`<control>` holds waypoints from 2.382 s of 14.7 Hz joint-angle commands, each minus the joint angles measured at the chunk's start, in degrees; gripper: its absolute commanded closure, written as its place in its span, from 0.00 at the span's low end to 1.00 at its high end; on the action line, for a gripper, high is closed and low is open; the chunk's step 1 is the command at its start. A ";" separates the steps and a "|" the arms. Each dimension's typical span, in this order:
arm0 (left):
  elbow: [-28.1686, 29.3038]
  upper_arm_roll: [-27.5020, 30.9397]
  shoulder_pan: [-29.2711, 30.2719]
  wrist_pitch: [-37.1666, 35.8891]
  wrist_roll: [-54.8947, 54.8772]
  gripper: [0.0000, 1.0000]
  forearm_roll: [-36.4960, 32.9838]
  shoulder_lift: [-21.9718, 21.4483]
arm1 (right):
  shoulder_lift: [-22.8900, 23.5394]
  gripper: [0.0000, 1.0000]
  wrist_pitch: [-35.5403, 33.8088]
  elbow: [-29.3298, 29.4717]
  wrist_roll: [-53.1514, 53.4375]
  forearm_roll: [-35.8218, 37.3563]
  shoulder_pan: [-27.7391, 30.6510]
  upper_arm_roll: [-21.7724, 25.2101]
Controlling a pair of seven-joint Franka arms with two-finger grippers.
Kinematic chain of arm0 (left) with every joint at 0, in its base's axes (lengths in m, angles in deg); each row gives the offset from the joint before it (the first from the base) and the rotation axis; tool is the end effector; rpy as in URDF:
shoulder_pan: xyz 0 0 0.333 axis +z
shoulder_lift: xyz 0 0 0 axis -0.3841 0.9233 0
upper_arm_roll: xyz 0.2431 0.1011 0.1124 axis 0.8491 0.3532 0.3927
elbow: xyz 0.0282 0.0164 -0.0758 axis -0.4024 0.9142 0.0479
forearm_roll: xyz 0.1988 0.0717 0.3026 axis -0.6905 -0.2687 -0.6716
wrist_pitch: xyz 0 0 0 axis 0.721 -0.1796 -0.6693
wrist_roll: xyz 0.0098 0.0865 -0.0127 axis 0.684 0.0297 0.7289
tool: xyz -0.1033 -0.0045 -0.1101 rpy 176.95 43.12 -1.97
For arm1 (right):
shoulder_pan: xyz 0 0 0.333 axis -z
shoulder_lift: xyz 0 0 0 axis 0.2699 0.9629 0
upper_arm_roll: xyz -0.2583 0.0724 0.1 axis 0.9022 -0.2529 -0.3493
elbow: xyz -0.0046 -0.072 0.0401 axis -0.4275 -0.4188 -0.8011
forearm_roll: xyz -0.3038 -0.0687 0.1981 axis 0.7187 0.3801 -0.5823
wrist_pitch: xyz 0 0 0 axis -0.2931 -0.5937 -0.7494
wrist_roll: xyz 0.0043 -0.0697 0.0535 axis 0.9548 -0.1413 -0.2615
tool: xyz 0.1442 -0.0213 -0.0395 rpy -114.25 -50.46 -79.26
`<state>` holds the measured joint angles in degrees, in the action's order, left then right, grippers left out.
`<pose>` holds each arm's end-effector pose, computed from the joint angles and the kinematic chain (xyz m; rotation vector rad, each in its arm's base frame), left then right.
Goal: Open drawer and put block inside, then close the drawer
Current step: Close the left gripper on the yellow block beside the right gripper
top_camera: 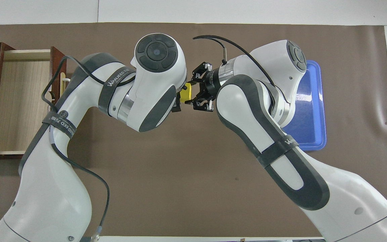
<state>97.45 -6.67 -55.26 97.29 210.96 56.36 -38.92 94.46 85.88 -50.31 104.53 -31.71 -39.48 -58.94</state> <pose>0.5539 -0.3889 0.3833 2.1125 2.2089 0.0852 0.5930 0.3220 0.3560 -1.8299 1.8298 0.6654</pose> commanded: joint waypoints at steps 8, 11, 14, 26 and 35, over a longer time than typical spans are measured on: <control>-1.54 0.78 -1.07 -3.23 0.99 0.56 -1.01 0.52 | -1.00 1.00 -0.70 -0.71 1.45 -0.28 0.53 -0.35; -1.10 0.78 -1.16 -3.14 0.73 0.93 -1.27 0.52 | -1.09 0.86 -0.96 -0.71 1.62 -0.36 0.53 -0.35; -1.10 0.78 -1.16 -2.70 0.56 1.00 -1.27 0.52 | -1.09 0.89 -0.87 -0.71 1.80 -0.28 0.53 -0.35; -1.27 0.60 -0.99 -2.52 -1.20 1.00 -0.92 0.52 | -1.09 0.94 -0.79 -0.62 1.71 -0.28 0.44 -0.35; -1.36 0.60 -0.20 -2.96 -1.20 1.00 -0.66 -0.45 | -1.00 0.29 -0.79 -0.36 3.29 -0.36 0.44 -0.35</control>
<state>97.15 -6.62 -55.57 94.74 210.35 56.23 -39.19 94.22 85.97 -50.16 105.29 -31.77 -39.42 -58.90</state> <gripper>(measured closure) 0.432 0.410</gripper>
